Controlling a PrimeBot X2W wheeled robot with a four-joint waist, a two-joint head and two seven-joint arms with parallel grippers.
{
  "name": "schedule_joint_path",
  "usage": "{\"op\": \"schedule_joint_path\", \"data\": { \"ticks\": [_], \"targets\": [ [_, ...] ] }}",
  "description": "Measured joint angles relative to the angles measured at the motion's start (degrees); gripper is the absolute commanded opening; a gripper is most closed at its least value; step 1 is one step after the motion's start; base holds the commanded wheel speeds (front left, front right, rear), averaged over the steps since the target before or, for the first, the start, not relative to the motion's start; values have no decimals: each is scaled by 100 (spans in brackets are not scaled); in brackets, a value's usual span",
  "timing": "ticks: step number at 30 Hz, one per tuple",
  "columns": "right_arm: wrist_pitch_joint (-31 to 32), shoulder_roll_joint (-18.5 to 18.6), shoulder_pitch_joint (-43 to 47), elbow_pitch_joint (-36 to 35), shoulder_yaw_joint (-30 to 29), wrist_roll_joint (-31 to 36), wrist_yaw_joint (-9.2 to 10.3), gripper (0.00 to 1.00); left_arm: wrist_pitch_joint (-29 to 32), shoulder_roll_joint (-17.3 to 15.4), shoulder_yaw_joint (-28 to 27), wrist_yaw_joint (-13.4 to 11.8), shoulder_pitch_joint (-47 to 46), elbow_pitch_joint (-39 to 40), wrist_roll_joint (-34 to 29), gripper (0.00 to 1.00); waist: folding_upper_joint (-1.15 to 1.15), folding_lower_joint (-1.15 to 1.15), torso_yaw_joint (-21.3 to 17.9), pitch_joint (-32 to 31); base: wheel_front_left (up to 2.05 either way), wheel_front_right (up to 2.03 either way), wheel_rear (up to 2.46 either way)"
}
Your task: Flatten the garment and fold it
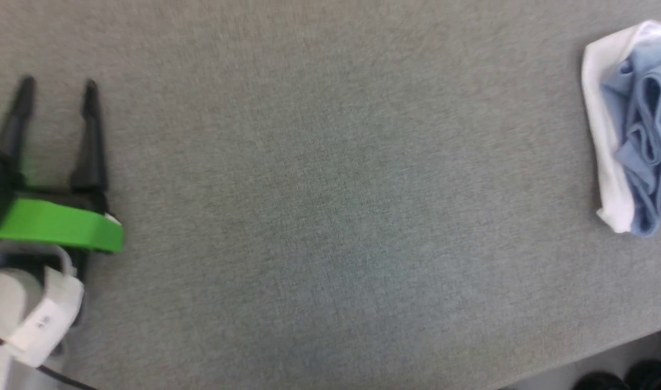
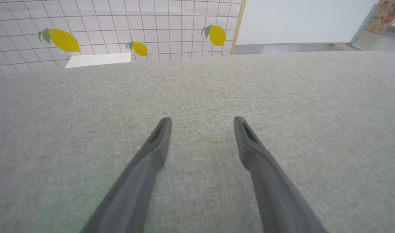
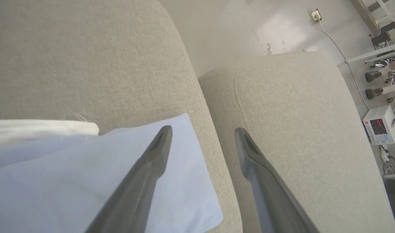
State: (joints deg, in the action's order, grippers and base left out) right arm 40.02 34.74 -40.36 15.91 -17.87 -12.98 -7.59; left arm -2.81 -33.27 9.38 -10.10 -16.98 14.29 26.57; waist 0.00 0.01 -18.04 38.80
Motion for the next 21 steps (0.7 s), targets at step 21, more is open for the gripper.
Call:
{"op": "schedule_joint_path", "data": {
  "ticks": [21],
  "targets": [
    [-2839,-1299,-241,-978,1440,-899,0,100,-948,833,57,-11,420,-1279,430,100,0,-1,707,-2171,0,0,0]
  ]
}}
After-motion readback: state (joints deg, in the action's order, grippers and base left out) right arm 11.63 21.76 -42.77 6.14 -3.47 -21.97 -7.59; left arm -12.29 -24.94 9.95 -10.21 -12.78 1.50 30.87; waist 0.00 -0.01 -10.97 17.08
